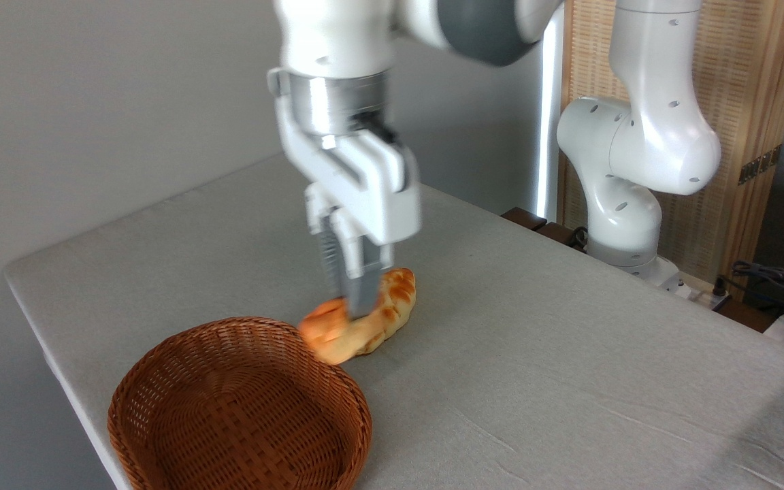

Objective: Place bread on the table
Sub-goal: 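Lift the bun out of the basket and carry it past the glazed pastry, then lower the bun onto the table and open the gripper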

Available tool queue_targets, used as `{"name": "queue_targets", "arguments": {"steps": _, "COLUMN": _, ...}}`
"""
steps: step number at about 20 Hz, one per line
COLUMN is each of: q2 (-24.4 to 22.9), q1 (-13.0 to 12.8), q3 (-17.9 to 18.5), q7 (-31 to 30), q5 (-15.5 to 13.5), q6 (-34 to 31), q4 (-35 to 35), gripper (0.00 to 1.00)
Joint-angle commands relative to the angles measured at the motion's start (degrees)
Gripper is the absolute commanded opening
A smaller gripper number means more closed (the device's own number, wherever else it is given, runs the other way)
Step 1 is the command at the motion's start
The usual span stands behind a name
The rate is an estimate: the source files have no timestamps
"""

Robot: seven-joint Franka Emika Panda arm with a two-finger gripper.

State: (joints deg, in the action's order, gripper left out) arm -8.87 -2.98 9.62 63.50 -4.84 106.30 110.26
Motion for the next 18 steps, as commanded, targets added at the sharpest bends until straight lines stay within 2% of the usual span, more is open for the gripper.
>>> {"name": "queue_targets", "arguments": {"steps": 1, "q2": -7.6, "q1": -1.6, "q3": 4.5, "q7": 6.2, "q5": 0.0, "q6": 0.3, "q4": 10.1, "gripper": 0.30}}
{"name": "queue_targets", "arguments": {"steps": 3, "q2": -8.2, "q1": -4.0, "q3": 7.9, "q7": 8.2, "q5": 0.1, "q6": 0.7, "q4": 12.1, "gripper": 0.33}}
{"name": "queue_targets", "arguments": {"steps": 4, "q2": -8.4, "q1": -5.4, "q3": 9.6, "q7": 8.6, "q5": 0.3, "q6": 0.7, "q4": 13.5, "gripper": 0.41}}
{"name": "queue_targets", "arguments": {"steps": 7, "q2": -8.6, "q1": -7.4, "q3": 10.4, "q7": 8.9, "q5": 3.6, "q6": 0.7, "q4": 15.6, "gripper": 0.52}}
{"name": "queue_targets", "arguments": {"steps": 8, "q2": -8.6, "q1": -8.2, "q3": 10.4, "q7": 8.8, "q5": 4.0, "q6": 0.7, "q4": 15.9, "gripper": 0.58}}
{"name": "queue_targets", "arguments": {"steps": 9, "q2": -8.4, "q1": -9.2, "q3": 10.4, "q7": 8.4, "q5": 4.1, "q6": 0.7, "q4": 16.2, "gripper": 0.73}}
{"name": "queue_targets", "arguments": {"steps": 12, "q2": -8.0, "q1": -9.5, "q3": 10.4, "q7": 8.5, "q5": 4.1, "q6": 0.7, "q4": 16.6, "gripper": 0.83}}
{"name": "queue_targets", "arguments": {"steps": 13, "q2": -7.7, "q1": -9.4, "q3": 10.4, "q7": 8.5, "q5": 4.1, "q6": 0.7, "q4": 16.7, "gripper": 0.91}}
{"name": "queue_targets", "arguments": {"steps": 15, "q2": -7.2, "q1": -9.5, "q3": 10.4, "q7": 8.9, "q5": 4.1, "q6": 0.7, "q4": 16.8, "gripper": 1.00}}
{"name": "queue_targets", "arguments": {"steps": 18, "q2": -6.8, "q1": -9.8, "q3": 10.4, "q7": 9.0, "q5": 4.1, "q6": 0.9, "q4": 16.8, "gripper": 1.00}}
